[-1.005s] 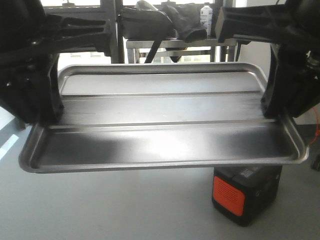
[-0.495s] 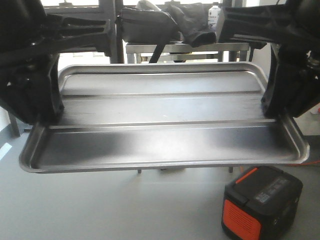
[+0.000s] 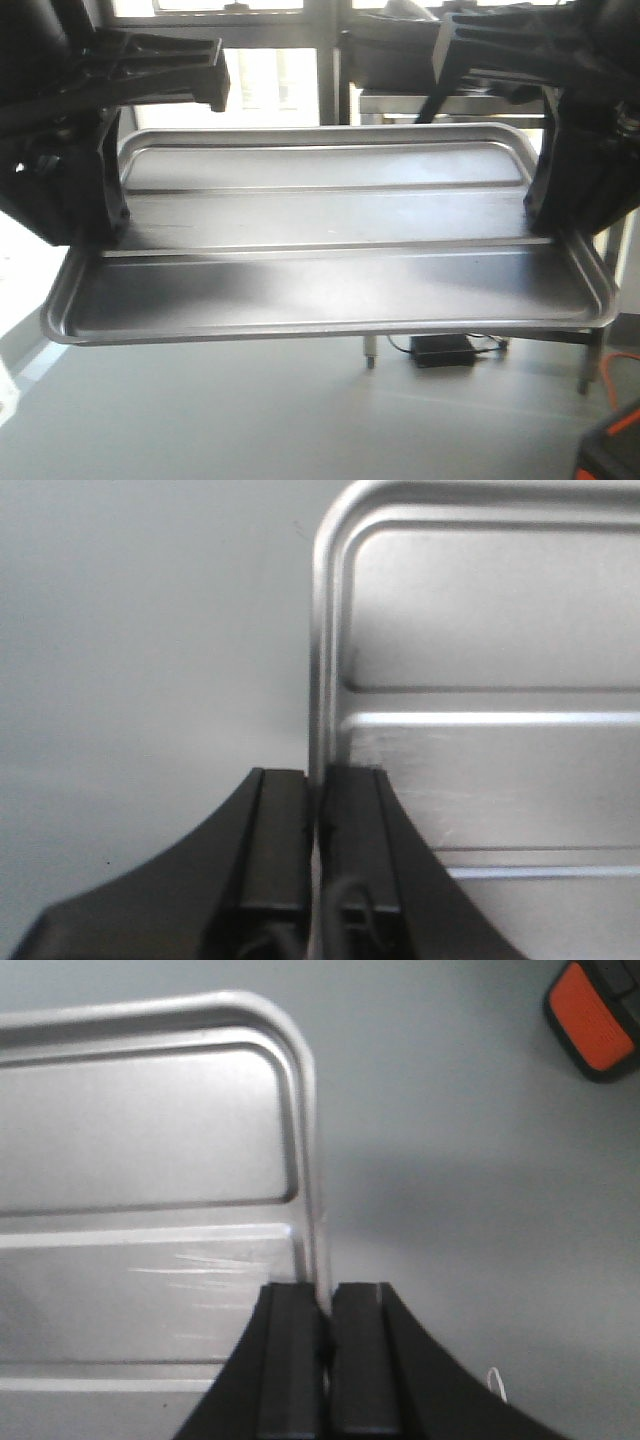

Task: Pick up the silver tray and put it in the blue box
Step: 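Hold the tray level with both grippers while the base drives to the crates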

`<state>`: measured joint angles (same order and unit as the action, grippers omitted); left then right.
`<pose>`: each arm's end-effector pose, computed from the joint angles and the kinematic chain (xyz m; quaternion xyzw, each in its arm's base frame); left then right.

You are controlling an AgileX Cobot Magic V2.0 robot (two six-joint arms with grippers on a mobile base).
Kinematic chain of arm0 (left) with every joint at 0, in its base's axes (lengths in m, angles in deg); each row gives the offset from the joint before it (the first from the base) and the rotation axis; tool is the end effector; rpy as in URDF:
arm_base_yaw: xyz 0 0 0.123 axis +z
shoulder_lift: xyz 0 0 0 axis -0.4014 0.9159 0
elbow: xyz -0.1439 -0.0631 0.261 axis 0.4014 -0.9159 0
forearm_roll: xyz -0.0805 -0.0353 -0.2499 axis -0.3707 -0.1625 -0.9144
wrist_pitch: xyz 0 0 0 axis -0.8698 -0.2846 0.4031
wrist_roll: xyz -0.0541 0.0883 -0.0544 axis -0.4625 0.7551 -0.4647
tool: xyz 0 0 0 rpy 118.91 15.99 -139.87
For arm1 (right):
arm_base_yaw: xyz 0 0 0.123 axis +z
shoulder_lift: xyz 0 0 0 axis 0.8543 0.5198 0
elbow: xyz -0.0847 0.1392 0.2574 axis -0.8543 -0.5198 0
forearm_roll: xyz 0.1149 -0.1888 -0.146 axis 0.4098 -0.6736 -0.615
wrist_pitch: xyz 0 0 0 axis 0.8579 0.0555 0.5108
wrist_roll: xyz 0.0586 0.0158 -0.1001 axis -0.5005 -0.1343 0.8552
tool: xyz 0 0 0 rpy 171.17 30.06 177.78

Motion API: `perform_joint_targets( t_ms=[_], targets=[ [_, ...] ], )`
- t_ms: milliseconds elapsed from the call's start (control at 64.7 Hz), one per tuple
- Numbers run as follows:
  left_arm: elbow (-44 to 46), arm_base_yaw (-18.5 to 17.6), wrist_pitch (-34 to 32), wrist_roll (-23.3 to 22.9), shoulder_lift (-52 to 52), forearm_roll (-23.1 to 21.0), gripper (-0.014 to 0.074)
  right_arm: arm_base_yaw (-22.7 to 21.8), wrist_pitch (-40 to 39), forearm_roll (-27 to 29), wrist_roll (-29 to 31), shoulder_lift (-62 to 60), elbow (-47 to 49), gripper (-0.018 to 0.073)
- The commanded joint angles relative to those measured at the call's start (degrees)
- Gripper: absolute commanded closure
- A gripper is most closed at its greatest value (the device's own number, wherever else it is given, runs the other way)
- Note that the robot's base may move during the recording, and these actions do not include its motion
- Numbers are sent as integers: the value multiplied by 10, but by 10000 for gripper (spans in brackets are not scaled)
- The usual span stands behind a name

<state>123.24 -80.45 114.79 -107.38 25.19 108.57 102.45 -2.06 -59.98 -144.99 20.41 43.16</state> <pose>0.1808 -0.2078 0.2724 0.0423 0.9656 -0.0622 0.2490 0.2016 0.1527 0.2721 0.0560 0.9606 0.0870 0.2580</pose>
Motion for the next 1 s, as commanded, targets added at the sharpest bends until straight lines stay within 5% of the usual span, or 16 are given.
perform_joint_targets(
  t_ms=[0, 989],
  targets=[
    [17, 0, 8, -1, -17, 19, 612, -3, -12, -26, -4, -12, 21, 501],
    [17, 0, 8, -1, -17, 19, 612, -3, -12, -26, -4, -12, 21, 501]
  ],
)
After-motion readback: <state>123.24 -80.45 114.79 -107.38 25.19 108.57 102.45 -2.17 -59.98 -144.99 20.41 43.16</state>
